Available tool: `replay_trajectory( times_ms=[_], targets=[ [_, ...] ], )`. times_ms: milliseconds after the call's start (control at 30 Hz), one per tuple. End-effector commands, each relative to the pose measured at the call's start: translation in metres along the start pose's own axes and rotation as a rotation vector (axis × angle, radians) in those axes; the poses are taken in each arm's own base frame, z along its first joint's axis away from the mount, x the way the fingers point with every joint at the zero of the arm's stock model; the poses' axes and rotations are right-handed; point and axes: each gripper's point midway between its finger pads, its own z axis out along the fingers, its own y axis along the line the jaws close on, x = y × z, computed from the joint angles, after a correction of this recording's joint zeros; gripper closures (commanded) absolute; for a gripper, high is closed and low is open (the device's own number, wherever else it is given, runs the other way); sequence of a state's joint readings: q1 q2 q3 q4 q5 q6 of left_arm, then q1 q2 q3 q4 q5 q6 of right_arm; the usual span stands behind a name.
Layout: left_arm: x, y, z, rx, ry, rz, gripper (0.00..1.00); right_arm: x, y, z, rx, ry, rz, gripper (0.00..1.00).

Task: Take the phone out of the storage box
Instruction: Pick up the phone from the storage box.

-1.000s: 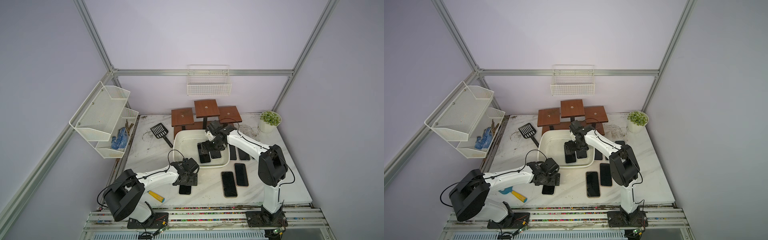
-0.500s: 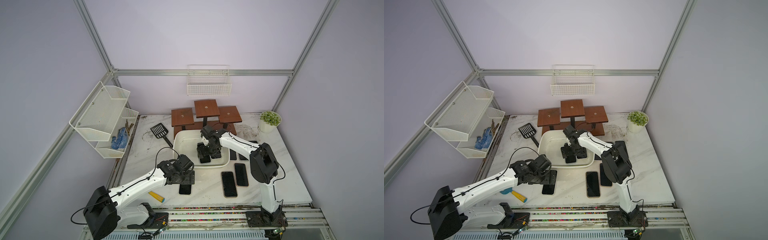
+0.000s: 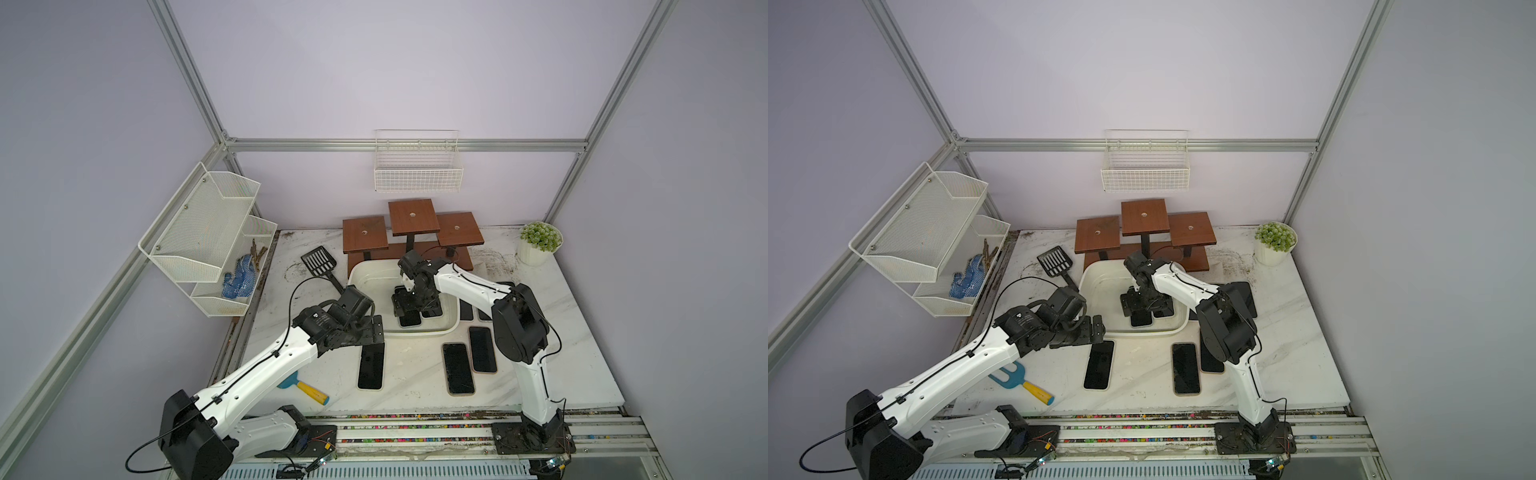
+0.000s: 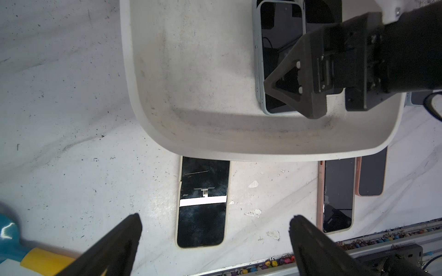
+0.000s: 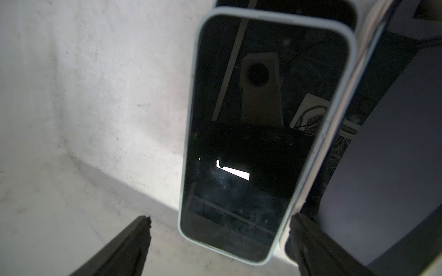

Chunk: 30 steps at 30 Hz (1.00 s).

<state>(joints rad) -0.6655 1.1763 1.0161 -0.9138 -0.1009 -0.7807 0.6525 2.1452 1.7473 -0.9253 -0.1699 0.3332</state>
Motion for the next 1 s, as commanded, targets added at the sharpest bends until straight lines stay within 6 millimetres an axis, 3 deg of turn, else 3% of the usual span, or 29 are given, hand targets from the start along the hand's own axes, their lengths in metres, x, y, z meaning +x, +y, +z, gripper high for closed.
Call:
replay_trajectory(
  times_ms=[0, 300, 400, 500, 767, 967],
  targets=[
    [-0.014, -0.006, -0.007, 0.038, -0.024, 0.005, 0.00, 0.006, 0.010, 0.021, -0.011, 0.042, -0.002, 0.04],
    [-0.023, -0.008, -0.007, 0.056, -0.028, 0.015, 0.00, -0.002, 0.032, 0.031, -0.016, 0.053, -0.026, 0.04],
    [-0.026, -0.009, -0.007, 0.062, -0.029, 0.017, 0.00, -0.005, 0.032, 0.032, -0.002, 0.048, -0.021, 0.04],
    [-0.027, -0.010, -0.006, 0.072, -0.027, 0.015, 0.00, -0.004, 0.019, 0.032, 0.060, 0.049, -0.011, 0.03],
    [-0.030, -0.010, -0.006, 0.085, -0.030, 0.024, 0.00, 0.002, -0.045, 0.013, 0.200, 0.054, 0.073, 0.00],
    [-0.033, -0.014, -0.001, 0.099, -0.022, 0.034, 0.00, -0.011, -0.051, -0.020, 0.176, -0.031, 0.072, 0.00]
  ],
)
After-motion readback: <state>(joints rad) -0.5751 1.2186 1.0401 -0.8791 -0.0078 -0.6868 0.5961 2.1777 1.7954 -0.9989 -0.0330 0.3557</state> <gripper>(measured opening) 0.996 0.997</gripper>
